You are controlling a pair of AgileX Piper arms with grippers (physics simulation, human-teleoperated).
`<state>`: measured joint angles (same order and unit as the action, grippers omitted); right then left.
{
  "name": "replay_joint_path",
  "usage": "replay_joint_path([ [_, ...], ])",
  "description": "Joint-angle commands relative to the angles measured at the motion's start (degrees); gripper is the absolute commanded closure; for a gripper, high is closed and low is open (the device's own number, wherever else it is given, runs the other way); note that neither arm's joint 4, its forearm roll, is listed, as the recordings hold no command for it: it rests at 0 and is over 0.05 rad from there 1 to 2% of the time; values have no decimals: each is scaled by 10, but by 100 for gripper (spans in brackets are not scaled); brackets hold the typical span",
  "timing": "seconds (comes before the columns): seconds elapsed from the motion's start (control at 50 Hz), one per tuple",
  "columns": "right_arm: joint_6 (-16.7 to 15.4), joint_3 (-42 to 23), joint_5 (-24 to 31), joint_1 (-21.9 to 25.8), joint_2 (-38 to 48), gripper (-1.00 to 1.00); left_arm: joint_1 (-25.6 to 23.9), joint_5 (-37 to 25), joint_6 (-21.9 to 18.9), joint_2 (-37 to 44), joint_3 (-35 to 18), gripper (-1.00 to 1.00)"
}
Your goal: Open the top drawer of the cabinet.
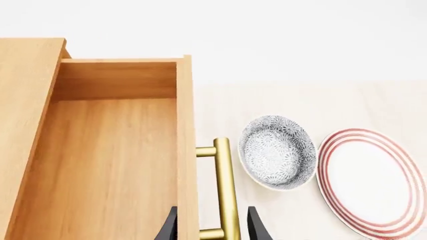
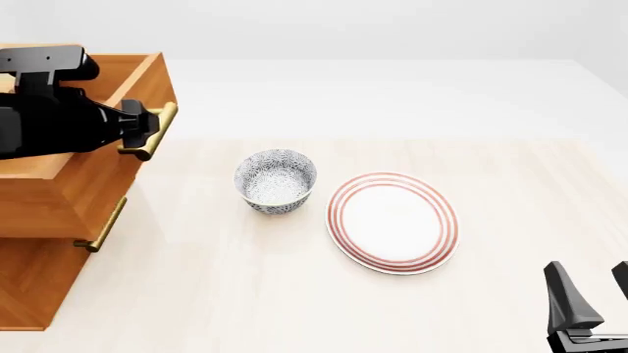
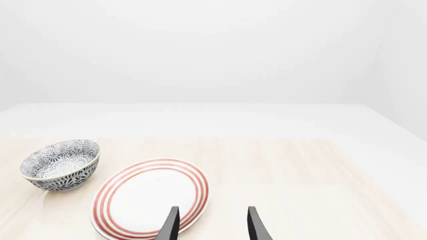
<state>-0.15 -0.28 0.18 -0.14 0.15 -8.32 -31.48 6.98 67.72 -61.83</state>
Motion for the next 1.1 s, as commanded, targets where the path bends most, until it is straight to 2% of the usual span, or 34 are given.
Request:
replay_joint_path([
  [0.02,0,0,0,0,0,-100,-28,1,-20,10,11,-100],
  [0.26,0,0,0,0,0,-100,-50,3,-21,14,14,-100],
  [0.3,0,0,0,0,0,-100,-67,5,-12,11,13,-100],
  [0.62,0,0,0,0,0,-100,-90,3,-23,22,16,-100],
  [0.94,0,0,0,0,0,-100,-144,-8,-22,42,-2,-100],
  [1.1,0,0,0,0,0,-100,-147,-16,-31,44,-8,-100],
])
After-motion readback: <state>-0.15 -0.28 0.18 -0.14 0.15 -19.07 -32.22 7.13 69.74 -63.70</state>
